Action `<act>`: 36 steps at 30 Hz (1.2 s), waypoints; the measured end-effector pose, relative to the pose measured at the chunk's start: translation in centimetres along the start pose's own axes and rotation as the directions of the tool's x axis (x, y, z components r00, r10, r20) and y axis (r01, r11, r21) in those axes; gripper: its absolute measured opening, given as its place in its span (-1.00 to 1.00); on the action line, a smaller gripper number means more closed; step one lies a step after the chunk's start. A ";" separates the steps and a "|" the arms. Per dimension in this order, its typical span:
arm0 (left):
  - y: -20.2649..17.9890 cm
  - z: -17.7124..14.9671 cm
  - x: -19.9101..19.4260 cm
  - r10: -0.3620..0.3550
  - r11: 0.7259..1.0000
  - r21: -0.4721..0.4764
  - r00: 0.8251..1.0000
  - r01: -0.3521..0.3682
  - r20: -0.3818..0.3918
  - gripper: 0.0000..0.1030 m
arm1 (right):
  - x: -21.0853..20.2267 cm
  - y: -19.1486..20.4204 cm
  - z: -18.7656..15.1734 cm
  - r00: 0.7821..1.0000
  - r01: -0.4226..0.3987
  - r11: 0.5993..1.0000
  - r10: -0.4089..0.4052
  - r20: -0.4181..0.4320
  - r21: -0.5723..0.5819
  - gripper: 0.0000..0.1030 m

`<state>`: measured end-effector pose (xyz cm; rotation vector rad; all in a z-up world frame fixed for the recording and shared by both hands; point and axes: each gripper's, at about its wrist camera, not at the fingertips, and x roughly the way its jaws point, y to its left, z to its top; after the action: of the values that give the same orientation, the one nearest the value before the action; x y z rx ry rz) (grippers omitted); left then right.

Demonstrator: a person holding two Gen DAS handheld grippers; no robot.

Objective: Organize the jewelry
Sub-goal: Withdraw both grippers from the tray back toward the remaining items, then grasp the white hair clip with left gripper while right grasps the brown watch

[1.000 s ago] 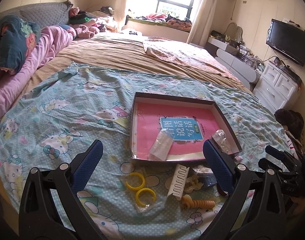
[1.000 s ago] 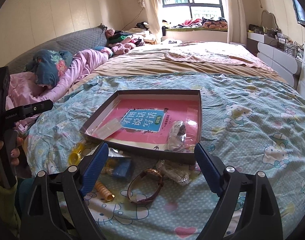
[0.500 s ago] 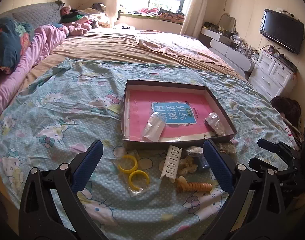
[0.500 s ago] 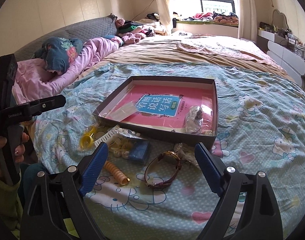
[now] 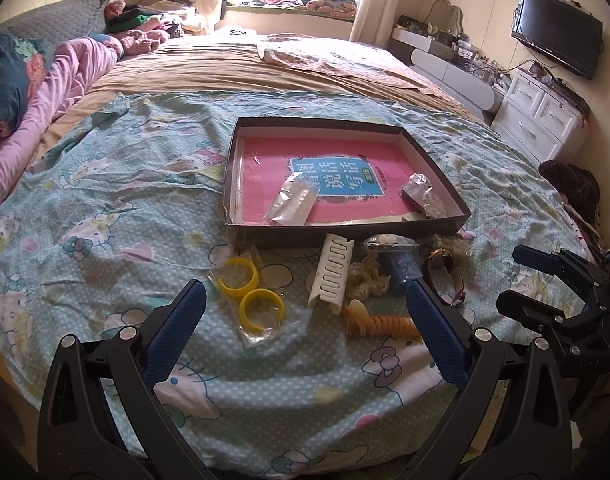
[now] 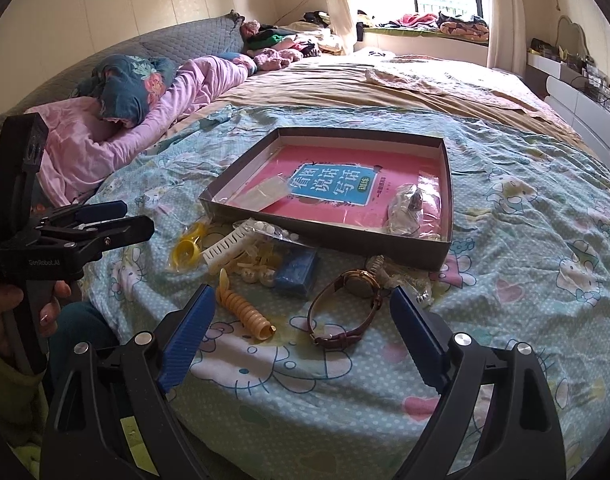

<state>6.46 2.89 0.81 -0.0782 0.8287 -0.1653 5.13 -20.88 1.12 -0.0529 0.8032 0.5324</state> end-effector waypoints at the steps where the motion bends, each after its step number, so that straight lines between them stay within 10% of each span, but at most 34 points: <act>1: -0.1 -0.1 0.1 0.000 1.000 0.004 1.000 0.000 -0.004 0.82 | 0.1 0.1 -0.1 1.000 -0.002 1.000 0.002 -0.005 -0.002 0.71; 22: -0.1 -1.8 4.5 -0.039 0.999 -0.011 0.994 0.038 -0.101 0.79 | 3.1 -1.6 -3.0 0.994 0.019 0.997 -0.010 -0.108 0.075 0.71; 31: -0.5 -1.7 6.2 -0.060 0.998 0.010 0.990 0.062 -0.127 -0.02 | 4.5 -3.0 -3.2 0.992 0.034 0.991 -0.017 -0.127 0.133 0.71; 36: -0.7 -1.3 6.6 -0.064 0.998 0.017 0.991 0.067 -0.121 -0.15 | 5.6 -3.5 -2.7 0.991 0.039 0.987 -0.019 -0.130 0.158 0.71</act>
<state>9.83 1.05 -4.74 -0.0758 0.9455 -0.2424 8.17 -22.16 -5.28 0.0504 0.9678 0.4382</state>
